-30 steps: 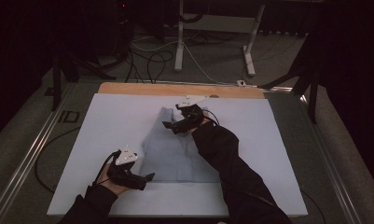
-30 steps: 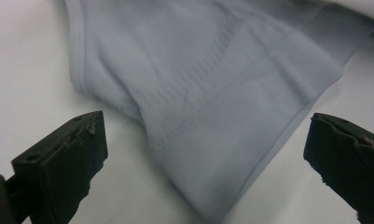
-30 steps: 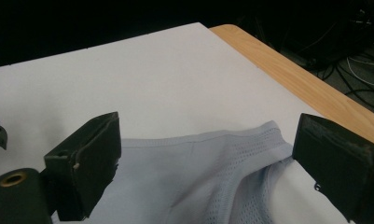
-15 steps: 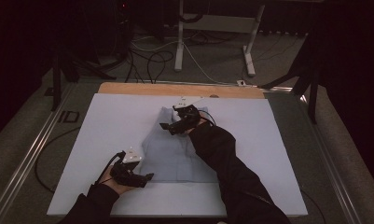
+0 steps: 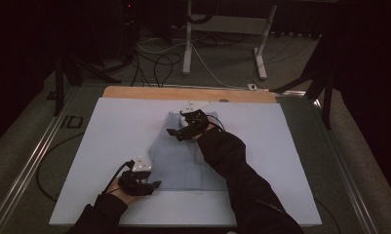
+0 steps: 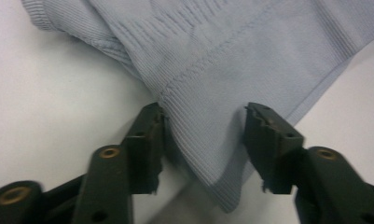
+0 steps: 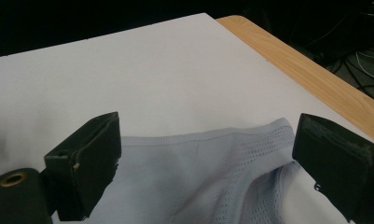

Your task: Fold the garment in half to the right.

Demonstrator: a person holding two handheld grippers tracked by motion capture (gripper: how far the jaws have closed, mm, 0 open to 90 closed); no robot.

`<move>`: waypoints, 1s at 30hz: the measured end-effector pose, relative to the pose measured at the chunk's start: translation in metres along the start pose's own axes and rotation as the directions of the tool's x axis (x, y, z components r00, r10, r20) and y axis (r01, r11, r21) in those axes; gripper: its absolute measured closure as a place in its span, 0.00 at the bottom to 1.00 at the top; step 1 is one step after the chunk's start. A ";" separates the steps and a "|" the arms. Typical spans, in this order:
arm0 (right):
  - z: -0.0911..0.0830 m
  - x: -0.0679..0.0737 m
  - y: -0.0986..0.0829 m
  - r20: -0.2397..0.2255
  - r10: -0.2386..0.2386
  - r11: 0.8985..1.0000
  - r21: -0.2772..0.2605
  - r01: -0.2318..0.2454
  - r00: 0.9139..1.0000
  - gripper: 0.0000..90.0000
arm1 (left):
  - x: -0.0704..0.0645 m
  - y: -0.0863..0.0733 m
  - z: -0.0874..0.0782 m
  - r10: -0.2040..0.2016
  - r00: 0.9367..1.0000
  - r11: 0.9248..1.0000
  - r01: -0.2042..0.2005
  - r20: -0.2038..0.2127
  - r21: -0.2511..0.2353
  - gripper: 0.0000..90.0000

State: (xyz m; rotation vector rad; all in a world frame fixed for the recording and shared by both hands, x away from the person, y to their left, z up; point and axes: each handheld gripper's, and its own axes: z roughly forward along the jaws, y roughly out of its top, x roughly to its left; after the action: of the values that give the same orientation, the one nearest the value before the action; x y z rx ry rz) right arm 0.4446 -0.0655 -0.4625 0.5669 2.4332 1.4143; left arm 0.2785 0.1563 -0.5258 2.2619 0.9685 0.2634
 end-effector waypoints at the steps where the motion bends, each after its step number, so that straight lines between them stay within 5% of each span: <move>1: 0.000 0.000 0.000 -0.001 0.000 1.000 0.000 0.000 1.000 0.09 | -0.001 0.000 0.000 0.000 1.000 1.000 0.000 0.004 0.001 0.62; 14: 0.014 -0.001 0.006 -0.010 0.015 1.000 0.011 -0.015 1.000 0.09 | -0.010 0.002 -0.001 0.034 0.999 0.999 -0.034 0.039 -0.002 0.94; 22: 0.027 -0.009 0.012 0.004 0.011 0.999 0.036 -0.011 1.000 0.09 | -0.009 0.008 -0.008 0.026 0.999 0.999 -0.025 0.039 -0.044 0.96; 30: 0.042 -0.025 0.019 0.022 0.068 0.997 0.037 -0.069 0.997 0.09 | -0.011 0.009 -0.011 0.020 0.999 0.998 -0.017 0.051 -0.063 0.96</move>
State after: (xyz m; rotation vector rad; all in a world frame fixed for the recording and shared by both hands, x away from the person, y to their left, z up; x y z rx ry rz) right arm 0.4884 -0.0365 -0.4657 0.6762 2.4503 1.3842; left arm 0.2710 0.1492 -0.5107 2.2109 0.9010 0.2389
